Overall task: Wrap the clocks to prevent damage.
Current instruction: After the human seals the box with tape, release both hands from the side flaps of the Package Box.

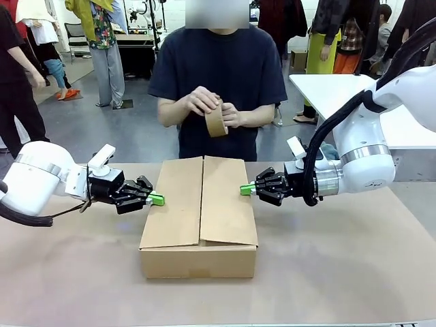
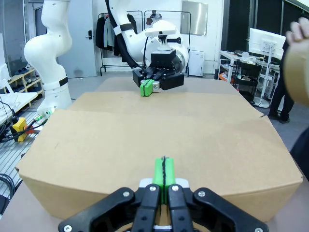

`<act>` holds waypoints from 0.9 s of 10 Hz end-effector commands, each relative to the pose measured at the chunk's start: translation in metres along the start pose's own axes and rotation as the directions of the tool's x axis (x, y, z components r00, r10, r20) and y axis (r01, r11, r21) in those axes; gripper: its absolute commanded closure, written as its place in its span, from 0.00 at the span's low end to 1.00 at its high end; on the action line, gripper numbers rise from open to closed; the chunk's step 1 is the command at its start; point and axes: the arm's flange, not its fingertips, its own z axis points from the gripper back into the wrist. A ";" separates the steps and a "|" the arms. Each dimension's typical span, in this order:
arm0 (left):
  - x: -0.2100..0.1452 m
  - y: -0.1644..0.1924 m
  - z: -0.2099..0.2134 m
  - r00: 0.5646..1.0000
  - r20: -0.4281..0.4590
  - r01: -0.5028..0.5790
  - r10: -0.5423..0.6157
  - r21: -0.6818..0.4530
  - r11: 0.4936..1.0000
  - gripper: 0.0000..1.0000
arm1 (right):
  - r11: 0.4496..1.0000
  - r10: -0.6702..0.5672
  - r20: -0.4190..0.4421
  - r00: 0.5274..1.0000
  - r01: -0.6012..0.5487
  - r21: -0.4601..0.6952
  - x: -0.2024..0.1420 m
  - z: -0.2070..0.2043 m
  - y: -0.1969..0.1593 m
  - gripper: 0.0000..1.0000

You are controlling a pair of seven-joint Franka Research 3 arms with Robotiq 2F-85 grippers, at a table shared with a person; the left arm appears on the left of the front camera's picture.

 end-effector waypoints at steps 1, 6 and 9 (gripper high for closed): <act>-0.003 0.001 0.000 1.000 -0.005 0.006 -0.006 -0.003 1.000 1.00 | 1.000 -0.012 -0.001 1.000 0.012 -0.011 -0.004 -0.001 0.001 0.99; -0.003 0.001 0.000 1.000 -0.005 0.006 -0.006 -0.003 1.000 1.00 | 1.000 -0.012 -0.001 1.000 0.012 -0.011 -0.004 -0.001 0.001 0.99; -0.003 0.001 0.000 1.000 -0.005 0.006 -0.006 -0.003 1.000 1.00 | 1.000 -0.012 -0.001 1.000 0.012 -0.011 -0.004 -0.001 0.001 0.99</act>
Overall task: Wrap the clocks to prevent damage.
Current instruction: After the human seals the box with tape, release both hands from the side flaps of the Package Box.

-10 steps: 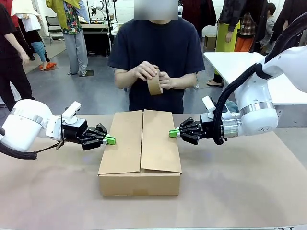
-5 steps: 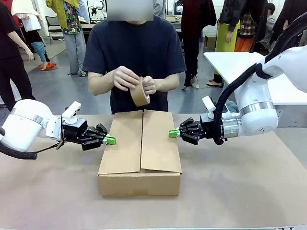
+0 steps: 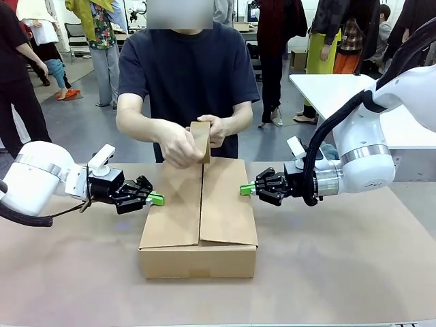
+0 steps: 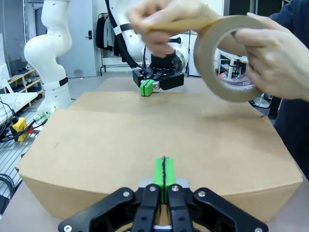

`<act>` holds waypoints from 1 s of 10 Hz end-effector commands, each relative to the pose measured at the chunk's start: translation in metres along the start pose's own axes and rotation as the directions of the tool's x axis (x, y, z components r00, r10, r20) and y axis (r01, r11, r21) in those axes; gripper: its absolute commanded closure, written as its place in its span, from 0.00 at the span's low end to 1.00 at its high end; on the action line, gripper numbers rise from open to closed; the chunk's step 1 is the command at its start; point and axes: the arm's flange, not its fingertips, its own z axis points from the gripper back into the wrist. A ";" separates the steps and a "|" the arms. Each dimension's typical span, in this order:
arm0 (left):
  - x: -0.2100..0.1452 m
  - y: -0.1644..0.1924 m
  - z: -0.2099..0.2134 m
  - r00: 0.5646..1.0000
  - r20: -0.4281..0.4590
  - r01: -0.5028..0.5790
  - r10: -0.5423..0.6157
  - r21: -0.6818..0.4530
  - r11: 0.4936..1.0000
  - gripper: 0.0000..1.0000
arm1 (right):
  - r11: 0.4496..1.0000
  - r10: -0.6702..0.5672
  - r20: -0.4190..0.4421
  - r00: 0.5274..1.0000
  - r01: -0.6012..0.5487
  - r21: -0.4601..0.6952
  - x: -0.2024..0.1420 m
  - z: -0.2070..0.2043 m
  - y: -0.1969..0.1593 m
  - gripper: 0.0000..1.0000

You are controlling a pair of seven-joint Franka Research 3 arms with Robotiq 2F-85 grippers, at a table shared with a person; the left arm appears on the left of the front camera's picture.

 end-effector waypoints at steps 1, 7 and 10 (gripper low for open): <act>-0.003 0.001 0.000 1.000 -0.005 0.006 -0.006 -0.003 1.000 1.00 | 1.000 -0.012 -0.001 1.000 0.012 -0.011 -0.004 -0.001 0.001 0.99; -0.003 0.001 0.000 1.000 -0.005 0.006 -0.006 -0.003 1.000 1.00 | 1.000 -0.012 -0.001 1.000 0.012 -0.011 -0.004 -0.001 0.001 0.99; -0.003 0.001 0.000 1.000 -0.005 0.006 -0.006 -0.003 1.000 1.00 | 1.000 -0.012 -0.001 1.000 0.012 -0.011 -0.004 -0.001 0.001 0.99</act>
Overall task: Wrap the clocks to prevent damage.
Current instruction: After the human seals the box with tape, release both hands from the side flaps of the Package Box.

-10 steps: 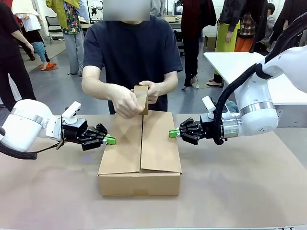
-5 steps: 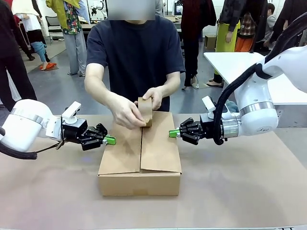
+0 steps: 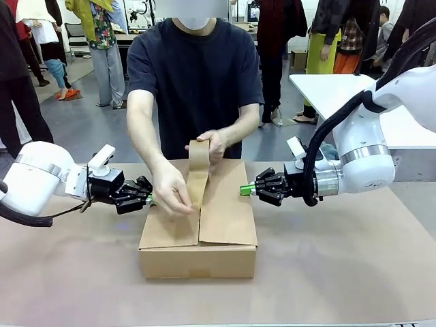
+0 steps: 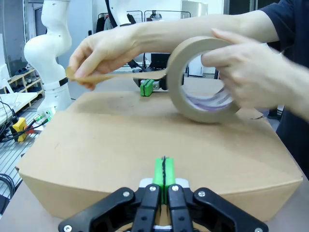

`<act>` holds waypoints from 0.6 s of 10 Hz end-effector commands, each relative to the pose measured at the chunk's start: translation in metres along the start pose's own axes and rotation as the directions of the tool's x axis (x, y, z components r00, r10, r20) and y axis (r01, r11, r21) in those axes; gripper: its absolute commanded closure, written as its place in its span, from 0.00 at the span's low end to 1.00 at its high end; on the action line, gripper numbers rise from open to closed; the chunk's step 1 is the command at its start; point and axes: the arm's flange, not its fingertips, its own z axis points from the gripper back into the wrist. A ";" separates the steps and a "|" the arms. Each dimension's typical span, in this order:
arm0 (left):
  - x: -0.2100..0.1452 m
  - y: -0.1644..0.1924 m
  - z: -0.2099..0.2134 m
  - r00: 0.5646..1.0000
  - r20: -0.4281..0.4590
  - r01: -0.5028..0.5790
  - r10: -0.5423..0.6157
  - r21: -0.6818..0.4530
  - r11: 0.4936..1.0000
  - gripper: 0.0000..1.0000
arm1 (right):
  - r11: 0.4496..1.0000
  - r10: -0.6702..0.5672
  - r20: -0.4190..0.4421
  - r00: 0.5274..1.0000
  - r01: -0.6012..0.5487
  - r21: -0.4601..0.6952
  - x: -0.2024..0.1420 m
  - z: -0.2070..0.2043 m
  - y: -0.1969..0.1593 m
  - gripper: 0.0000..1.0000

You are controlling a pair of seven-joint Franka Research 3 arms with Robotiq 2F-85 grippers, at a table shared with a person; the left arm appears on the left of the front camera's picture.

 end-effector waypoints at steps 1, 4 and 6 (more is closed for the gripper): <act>-0.002 0.001 0.000 1.000 -0.005 0.007 -0.007 -0.003 1.000 1.00 | 1.000 -0.010 -0.001 1.000 0.010 -0.011 -0.003 -0.001 0.001 0.99; -0.002 0.001 0.000 1.000 -0.005 0.007 -0.007 -0.003 1.000 1.00 | 1.000 -0.010 -0.001 1.000 0.010 -0.011 -0.003 -0.001 0.001 0.99; -0.002 0.001 0.000 1.000 -0.005 0.007 -0.007 -0.003 1.000 1.00 | 1.000 -0.010 -0.001 1.000 0.010 -0.011 -0.003 -0.001 0.001 0.99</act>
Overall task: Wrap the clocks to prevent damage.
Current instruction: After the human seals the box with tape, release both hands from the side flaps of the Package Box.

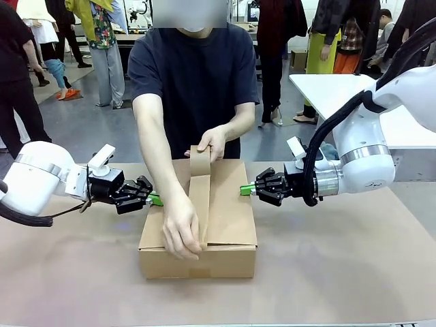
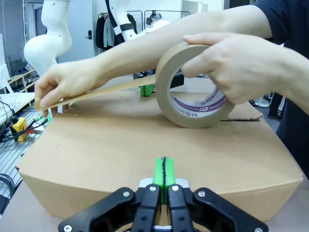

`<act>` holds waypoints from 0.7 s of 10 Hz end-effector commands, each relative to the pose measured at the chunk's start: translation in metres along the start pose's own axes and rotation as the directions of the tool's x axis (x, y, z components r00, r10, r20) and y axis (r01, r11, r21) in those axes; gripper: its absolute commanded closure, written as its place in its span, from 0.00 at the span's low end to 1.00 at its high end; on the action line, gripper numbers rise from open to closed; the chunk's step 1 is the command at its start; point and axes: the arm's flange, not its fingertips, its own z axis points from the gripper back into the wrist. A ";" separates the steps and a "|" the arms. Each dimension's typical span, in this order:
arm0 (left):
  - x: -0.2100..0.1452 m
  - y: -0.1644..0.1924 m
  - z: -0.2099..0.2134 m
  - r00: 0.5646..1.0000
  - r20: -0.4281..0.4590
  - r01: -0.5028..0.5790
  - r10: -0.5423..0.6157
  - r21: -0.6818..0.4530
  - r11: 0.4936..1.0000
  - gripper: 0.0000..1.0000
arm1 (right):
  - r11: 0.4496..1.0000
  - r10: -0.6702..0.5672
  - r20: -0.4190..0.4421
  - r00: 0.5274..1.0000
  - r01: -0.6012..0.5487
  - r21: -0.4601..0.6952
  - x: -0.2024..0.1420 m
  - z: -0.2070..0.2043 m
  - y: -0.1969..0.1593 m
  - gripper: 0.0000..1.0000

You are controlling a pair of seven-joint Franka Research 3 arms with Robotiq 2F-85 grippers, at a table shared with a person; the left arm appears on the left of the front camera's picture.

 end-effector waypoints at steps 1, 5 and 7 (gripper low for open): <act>-0.002 0.001 0.000 1.000 -0.005 0.007 -0.007 -0.003 1.000 1.00 | 1.000 -0.010 -0.001 1.000 0.010 -0.011 -0.003 -0.001 0.001 0.99; -0.002 0.001 0.000 1.000 -0.005 0.007 -0.007 -0.003 1.000 1.00 | 1.000 -0.010 -0.001 1.000 0.010 -0.011 -0.003 -0.001 0.001 0.99; -0.002 0.001 0.000 1.000 -0.005 0.007 -0.007 -0.003 1.000 1.00 | 1.000 -0.010 -0.001 1.000 0.010 -0.011 -0.003 -0.001 0.001 0.99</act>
